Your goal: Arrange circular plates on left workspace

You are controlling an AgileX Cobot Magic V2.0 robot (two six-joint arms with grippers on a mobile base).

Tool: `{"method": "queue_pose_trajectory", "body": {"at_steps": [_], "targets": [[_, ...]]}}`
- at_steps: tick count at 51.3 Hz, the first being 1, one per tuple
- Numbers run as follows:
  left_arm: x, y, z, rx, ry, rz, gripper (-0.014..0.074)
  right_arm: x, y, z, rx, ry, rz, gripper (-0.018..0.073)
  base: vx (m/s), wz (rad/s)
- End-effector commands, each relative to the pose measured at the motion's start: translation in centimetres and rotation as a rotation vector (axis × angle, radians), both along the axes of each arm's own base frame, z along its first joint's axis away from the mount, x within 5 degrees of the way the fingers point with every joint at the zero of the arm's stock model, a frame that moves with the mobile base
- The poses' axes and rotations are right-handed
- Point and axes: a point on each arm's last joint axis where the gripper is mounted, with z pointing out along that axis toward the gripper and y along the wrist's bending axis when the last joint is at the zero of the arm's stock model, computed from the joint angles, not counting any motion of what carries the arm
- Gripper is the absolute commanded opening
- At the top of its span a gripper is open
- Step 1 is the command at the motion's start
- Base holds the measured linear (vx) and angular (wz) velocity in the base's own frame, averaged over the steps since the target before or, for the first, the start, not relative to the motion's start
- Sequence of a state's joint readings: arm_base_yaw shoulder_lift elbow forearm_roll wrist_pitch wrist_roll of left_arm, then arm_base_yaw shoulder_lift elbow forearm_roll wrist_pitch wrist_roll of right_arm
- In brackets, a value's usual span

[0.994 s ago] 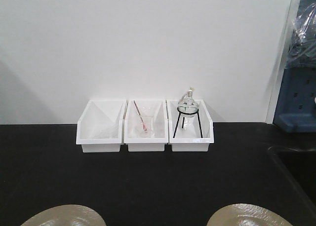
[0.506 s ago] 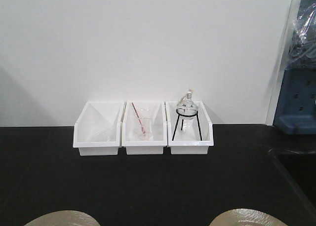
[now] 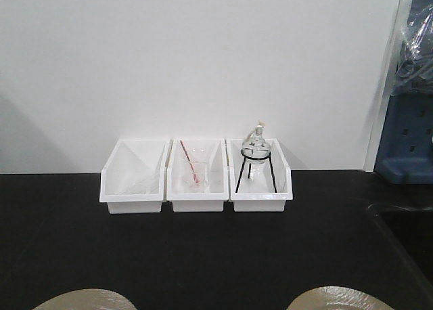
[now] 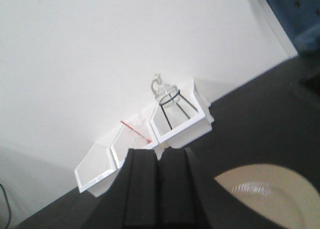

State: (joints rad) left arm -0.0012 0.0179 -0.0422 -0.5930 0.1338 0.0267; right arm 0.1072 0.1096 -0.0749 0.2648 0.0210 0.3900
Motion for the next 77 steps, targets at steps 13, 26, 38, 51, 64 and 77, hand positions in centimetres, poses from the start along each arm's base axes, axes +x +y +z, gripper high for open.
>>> {"method": "queue_pose_trajectory", "body": {"at_steps": [13,26,38,51,64,77], "targets": [[4.1,-2.8,4.5,-0.096,0.335,-0.309,0.0,8.1,4.8,5.9,-0.021,0.38,0.269,-0.0003,0.0,0.0],[10.3,-5.6,6.6,-0.271,0.325,-0.648,0.0,15.2,13.3,6.6,-0.219,0.609,0.616,-0.0003,0.0,0.0],[15.1,-6.2,1.5,-0.361,0.578,-0.713,0.0,18.8,17.8,6.4,-0.219,0.685,0.959,-0.0003,0.0,0.0],[17.6,-5.2,0.9,-0.492,0.495,-0.86,0.0,23.2,14.3,6.0,0.181,0.606,1.099,-0.0003,0.0,0.0],[17.2,1.9,1.0,-0.533,0.455,-0.689,0.0,25.5,3.5,5.9,0.279,0.591,0.899,-0.0003,0.0,0.0],[15.5,6.8,-0.7,-0.473,0.573,-0.485,0.0,25.1,-4.3,5.4,0.298,0.603,0.701,-0.0003,0.0,0.0]]}}
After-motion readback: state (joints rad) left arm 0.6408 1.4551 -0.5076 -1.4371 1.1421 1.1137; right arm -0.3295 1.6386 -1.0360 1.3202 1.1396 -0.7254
